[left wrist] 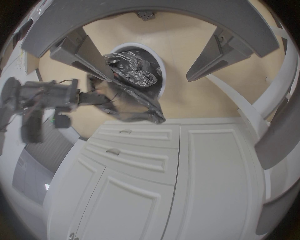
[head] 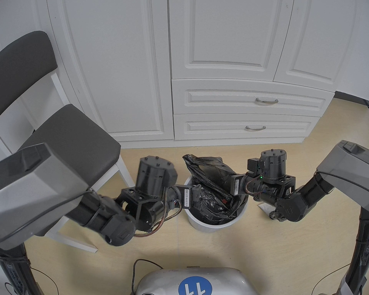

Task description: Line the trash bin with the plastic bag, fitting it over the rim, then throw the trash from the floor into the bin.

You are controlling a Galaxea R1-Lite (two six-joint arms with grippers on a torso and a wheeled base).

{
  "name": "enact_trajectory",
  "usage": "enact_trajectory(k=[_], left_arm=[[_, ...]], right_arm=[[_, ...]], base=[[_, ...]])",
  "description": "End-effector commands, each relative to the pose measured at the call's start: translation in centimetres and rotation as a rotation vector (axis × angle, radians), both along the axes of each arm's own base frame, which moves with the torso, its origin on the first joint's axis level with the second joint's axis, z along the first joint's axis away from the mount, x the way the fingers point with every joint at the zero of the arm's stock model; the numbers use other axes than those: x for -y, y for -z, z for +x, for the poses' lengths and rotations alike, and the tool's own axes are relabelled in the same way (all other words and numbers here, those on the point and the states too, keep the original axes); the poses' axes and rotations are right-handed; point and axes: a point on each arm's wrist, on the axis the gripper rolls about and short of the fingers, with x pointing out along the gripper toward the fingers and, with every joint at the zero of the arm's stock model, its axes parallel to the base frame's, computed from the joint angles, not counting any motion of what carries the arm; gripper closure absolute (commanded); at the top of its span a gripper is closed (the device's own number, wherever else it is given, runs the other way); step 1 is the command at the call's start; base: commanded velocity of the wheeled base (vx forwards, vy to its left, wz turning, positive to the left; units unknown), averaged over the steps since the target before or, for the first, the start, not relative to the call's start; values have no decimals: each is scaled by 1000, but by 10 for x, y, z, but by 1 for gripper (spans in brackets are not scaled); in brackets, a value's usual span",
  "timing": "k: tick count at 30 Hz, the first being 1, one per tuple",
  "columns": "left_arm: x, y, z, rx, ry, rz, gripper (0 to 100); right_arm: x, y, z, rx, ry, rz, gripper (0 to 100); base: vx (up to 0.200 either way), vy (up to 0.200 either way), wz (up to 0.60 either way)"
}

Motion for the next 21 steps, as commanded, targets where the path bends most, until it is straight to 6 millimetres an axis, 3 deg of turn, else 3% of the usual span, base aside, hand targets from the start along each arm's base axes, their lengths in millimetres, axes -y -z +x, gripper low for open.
enact_trajectory(k=[1,7,14,21], left_arm=[[27,35,49,-141,-53,75,0],[44,24,74,-202,-79,82,0],[62,34,100,-183,-117,65,0],[68,40,109,-178,-124,68,0]], right_arm=[[-4,-37,-28,52,-42,32,100],[-3,-38,-30,49,-43,29,100],[-4,-37,-33,31,-52,21,100],[-7,-45,-44,21,-74,18,100]], base=[[0,0,0],[0,0,0],[0,0,0],[0,0,0]])
